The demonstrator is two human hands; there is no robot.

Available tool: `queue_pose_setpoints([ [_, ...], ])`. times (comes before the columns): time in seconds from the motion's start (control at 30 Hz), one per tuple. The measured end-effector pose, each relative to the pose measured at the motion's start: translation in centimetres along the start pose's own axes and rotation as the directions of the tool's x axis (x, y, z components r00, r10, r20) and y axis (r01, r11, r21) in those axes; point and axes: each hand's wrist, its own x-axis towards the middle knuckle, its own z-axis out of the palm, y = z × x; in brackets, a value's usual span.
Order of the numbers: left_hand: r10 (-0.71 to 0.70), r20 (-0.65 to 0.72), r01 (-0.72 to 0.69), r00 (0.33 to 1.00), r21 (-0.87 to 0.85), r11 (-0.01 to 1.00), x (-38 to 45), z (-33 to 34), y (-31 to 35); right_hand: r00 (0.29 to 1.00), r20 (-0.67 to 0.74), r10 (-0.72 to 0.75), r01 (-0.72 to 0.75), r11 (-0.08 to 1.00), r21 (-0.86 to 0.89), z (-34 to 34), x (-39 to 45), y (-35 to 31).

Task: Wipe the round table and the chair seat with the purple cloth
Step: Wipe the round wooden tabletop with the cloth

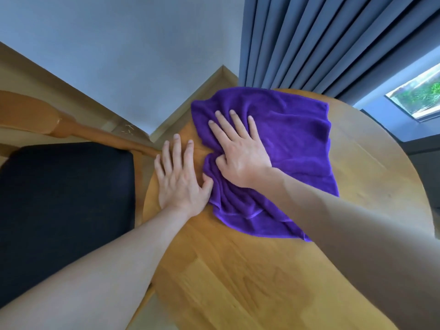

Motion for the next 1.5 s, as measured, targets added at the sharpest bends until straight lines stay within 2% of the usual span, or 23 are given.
queue_pose_setpoints([
  [0.13, 0.000, -0.015, 0.000, 1.000, -0.025, 1.000, 0.0, 0.2, 0.1, 0.949, 0.130, -0.287, 0.298, 0.951, -0.078, -1.4, -1.4, 4.5],
  [0.2, 0.003, -0.020, -0.004, 1.000, -0.025, 1.000, 0.0, 0.3, 0.1, 0.939, 0.129, -0.317, 0.330, 0.939, -0.093, -2.3, -1.3, 7.2],
  [0.27, 0.007, -0.026, -0.008, 1.000, -0.019, 1.000, 0.1, 0.4, 0.0, 0.974, 0.063, -0.217, 0.221, 0.973, -0.066, -2.9, -0.6, 8.7],
  [0.33, 0.007, -0.025, -0.008, 1.000, -0.011, 1.000, 0.1, 0.4, 0.0, 0.999, -0.022, -0.031, 0.031, 1.000, -0.004, -2.9, 0.3, 7.8],
  [0.43, 0.005, -0.013, -0.005, 1.000, -0.013, 1.000, 0.0, 0.3, -0.1, 0.965, -0.111, 0.239, -0.233, 0.970, 0.069, -1.6, 1.2, 3.5],
  [0.5, 0.003, -0.006, -0.003, 1.000, -0.012, 1.000, -0.1, 0.2, -0.3, 0.958, -0.102, 0.267, -0.261, 0.963, 0.066, -0.6, 0.7, 0.8],
  [0.53, 0.001, -0.005, -0.001, 1.000, -0.012, 1.000, -0.2, 0.2, -0.4, 0.978, -0.077, 0.192, -0.190, 0.981, 0.035, -0.2, 0.1, 0.0],
  [0.6, -0.001, -0.008, 0.001, 1.000, -0.016, 1.000, -0.2, 0.1, -0.5, 0.997, 0.016, -0.069, 0.070, 0.996, -0.048, 0.2, -1.3, -0.3],
  [0.7, -0.003, -0.038, 0.001, 0.999, -0.033, 0.999, -0.4, 0.1, -0.6, 0.921, 0.165, -0.354, 0.376, 0.918, -0.126, -0.4, -2.7, 2.6],
  [0.77, -0.007, -0.049, 0.005, 0.999, -0.044, 0.999, -0.5, 0.2, -0.8, 0.890, 0.192, -0.415, 0.443, 0.886, -0.138, -1.2, -2.7, 5.3],
  [0.83, -0.008, -0.043, 0.005, 0.999, -0.054, 0.999, -0.5, 0.2, -0.9, 0.927, 0.134, -0.349, 0.366, 0.922, -0.127, -2.1, -2.2, 7.6],
  [0.93, -0.009, -0.021, 0.008, 1.000, -0.049, 0.999, -0.4, 0.0, -1.0, 0.998, -0.024, -0.060, 0.059, 0.997, -0.040, -2.3, -1.1, 7.3],
  [1.0, -0.011, -0.019, 0.010, 1.000, -0.049, 0.999, -0.6, -0.1, -1.1, 0.979, -0.088, 0.182, -0.179, 0.983, 0.048, -1.6, -0.2, 4.0],
  [1.07, -0.009, -0.016, 0.008, 1.000, -0.049, 0.999, -0.8, -0.1, -1.2, 0.931, -0.113, 0.347, -0.334, 0.935, 0.122, -0.7, 0.4, 0.0],
  [1.1, -0.007, -0.011, 0.007, 1.000, -0.041, 0.999, -0.9, 0.0, -1.3, 0.932, -0.103, 0.348, -0.334, 0.933, 0.130, -0.3, 0.4, -1.8],
  [1.13, -0.005, -0.004, 0.005, 1.000, -0.030, 1.000, -0.9, 0.0, -1.4, 0.956, -0.079, 0.283, -0.274, 0.956, 0.109, 0.1, 0.1, -3.2],
  [1.2, -0.003, -0.005, 0.003, 1.000, -0.019, 1.000, -0.9, 0.1, -1.5, 0.998, 0.008, 0.056, -0.056, 0.998, 0.035, 0.6, -1.2, -3.6],
  [1.27, -0.005, -0.023, 0.004, 1.000, -0.032, 0.999, -1.0, 0.1, -1.4, 0.984, 0.087, -0.158, 0.159, 0.987, -0.005, 0.0, -2.2, -1.1],
  [1.33, -0.006, -0.038, 0.004, 0.999, -0.055, 0.998, -0.9, 0.0, -1.1, 0.947, 0.135, -0.292, 0.298, 0.954, -0.030, -1.1, -2.8, 2.4],
  [1.4, -0.007, -0.038, 0.004, 0.999, -0.062, 0.998, -0.9, 0.0, -0.9, 0.958, 0.107, -0.265, 0.269, 0.963, -0.027, -2.1, -2.3, 4.9],
  [1.5, -0.009, -0.026, 0.008, 1.000, -0.051, 0.999, -0.8, 0.0, -0.9, 0.999, -0.037, 0.001, 0.002, 0.997, 0.075, -2.2, -0.9, 4.3],
])
